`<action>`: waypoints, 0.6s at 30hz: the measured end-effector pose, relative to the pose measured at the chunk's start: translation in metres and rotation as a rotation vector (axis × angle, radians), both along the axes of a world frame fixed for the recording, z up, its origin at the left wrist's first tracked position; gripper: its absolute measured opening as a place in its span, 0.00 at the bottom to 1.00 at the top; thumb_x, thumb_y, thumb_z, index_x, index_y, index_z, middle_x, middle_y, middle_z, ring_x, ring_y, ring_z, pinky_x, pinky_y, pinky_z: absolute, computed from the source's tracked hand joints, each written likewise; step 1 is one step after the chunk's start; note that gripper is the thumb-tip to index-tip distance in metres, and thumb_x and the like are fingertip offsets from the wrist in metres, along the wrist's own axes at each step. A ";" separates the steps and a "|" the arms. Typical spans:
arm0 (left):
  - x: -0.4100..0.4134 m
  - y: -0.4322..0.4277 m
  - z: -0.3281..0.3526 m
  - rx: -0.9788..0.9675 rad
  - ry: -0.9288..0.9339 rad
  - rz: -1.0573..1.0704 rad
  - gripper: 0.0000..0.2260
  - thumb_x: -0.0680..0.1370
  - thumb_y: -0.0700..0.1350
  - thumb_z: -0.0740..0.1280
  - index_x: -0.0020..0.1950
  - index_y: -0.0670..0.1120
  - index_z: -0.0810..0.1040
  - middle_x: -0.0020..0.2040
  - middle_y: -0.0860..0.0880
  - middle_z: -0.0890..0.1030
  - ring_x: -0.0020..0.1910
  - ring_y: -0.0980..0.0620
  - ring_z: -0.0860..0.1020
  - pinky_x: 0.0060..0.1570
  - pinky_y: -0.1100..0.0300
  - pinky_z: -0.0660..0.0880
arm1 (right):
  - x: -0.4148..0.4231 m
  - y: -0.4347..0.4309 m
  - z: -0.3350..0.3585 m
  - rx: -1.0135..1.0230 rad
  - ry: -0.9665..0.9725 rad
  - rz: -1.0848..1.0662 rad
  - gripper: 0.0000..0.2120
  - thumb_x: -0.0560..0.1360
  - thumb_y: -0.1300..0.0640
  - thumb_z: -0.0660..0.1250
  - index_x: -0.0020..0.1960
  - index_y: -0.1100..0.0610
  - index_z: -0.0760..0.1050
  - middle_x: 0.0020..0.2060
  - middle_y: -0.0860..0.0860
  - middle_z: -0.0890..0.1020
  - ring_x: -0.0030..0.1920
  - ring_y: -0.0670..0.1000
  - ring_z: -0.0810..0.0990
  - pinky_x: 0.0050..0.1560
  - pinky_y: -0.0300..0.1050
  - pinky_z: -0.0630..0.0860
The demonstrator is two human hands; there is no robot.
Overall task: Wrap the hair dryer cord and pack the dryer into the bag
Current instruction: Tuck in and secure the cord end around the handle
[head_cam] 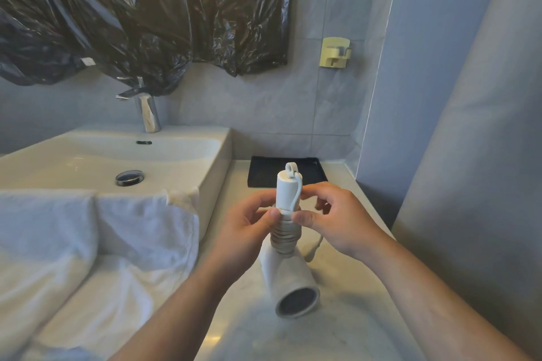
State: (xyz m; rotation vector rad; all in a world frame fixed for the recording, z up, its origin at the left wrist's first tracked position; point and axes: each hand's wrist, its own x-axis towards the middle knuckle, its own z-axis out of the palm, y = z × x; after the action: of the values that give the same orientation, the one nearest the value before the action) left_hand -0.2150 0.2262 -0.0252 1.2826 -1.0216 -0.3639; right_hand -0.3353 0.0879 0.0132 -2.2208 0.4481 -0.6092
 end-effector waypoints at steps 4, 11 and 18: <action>0.000 0.002 0.003 0.017 0.027 -0.022 0.13 0.77 0.42 0.65 0.60 0.47 0.82 0.56 0.46 0.85 0.54 0.45 0.83 0.58 0.46 0.79 | -0.001 0.001 -0.003 -0.052 0.035 -0.003 0.14 0.71 0.41 0.70 0.55 0.33 0.73 0.45 0.42 0.75 0.39 0.46 0.72 0.41 0.39 0.71; -0.002 0.002 0.005 0.037 0.060 -0.031 0.13 0.75 0.40 0.66 0.58 0.48 0.83 0.55 0.46 0.85 0.55 0.44 0.83 0.61 0.41 0.76 | -0.002 -0.003 -0.001 0.033 0.060 0.042 0.17 0.72 0.47 0.73 0.59 0.35 0.78 0.48 0.41 0.82 0.36 0.44 0.73 0.42 0.42 0.72; -0.007 -0.003 0.010 0.073 0.030 -0.119 0.16 0.72 0.40 0.60 0.57 0.45 0.81 0.53 0.46 0.84 0.54 0.48 0.81 0.59 0.48 0.75 | -0.002 0.001 0.000 0.023 0.085 0.099 0.18 0.75 0.49 0.70 0.63 0.36 0.76 0.44 0.42 0.84 0.35 0.40 0.75 0.46 0.42 0.74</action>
State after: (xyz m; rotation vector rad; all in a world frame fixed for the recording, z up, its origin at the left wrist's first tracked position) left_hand -0.2220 0.2235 -0.0157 1.2808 -1.0704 -0.5134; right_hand -0.3378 0.0885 0.0136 -2.2385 0.3841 -0.4565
